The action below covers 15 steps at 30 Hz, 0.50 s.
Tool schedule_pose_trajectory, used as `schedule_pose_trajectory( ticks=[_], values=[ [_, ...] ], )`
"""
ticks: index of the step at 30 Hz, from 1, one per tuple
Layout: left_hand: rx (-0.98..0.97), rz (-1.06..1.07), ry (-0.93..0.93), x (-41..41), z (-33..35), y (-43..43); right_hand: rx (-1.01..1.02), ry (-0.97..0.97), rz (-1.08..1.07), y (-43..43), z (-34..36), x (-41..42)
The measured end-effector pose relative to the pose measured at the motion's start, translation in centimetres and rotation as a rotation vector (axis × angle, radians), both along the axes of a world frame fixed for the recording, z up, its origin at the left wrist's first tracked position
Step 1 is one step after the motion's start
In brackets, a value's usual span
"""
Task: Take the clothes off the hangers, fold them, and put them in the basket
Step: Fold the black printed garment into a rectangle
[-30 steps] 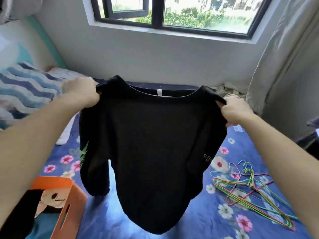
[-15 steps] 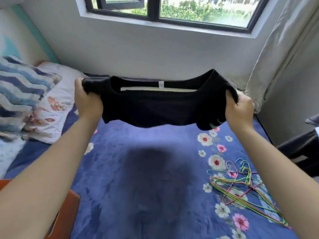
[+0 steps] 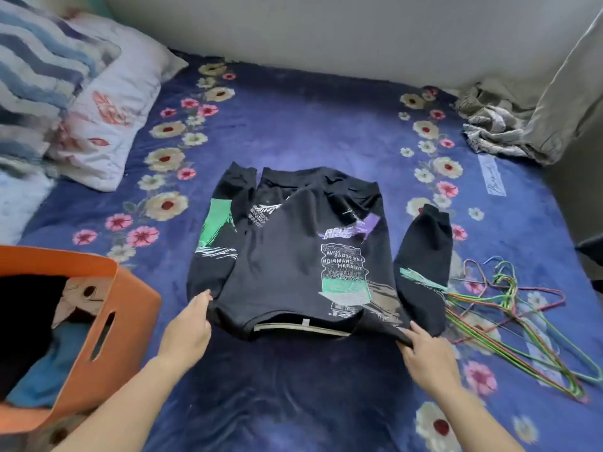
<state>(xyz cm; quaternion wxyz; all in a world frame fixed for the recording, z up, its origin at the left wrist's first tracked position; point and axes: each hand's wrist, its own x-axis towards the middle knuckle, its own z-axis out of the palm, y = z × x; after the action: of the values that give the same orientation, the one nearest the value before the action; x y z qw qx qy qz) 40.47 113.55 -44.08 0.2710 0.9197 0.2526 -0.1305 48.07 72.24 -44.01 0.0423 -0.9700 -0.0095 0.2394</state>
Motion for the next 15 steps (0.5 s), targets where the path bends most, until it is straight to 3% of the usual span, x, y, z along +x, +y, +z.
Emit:
schedule_pose_trajectory(
  ticks=[4, 7, 10, 13, 15],
  values=[
    [0.158, -0.136, 0.142, -4.3, -5.1, 0.0, -0.108, 0.174, 0.047, 0.0, -5.6, -4.6],
    [0.255, -0.275, 0.122, -6.7, -7.3, 1.0, -0.103, 0.121, 0.068, -0.9, -7.1, -7.1],
    [0.319, -0.4, 0.246, -9.2, -8.6, 0.7, -0.108, 0.146, 0.112, -1.7, -8.2, -9.6],
    [0.249, -0.304, 0.445, -10.7, -11.5, -0.5, -0.126, 0.381, 0.088, -2.4, -10.4, -11.5],
    [0.082, -0.012, 0.469, -10.2, -12.9, -2.7, -0.057, 0.379, -0.088, -2.0, -11.8, -11.9]
  ],
)
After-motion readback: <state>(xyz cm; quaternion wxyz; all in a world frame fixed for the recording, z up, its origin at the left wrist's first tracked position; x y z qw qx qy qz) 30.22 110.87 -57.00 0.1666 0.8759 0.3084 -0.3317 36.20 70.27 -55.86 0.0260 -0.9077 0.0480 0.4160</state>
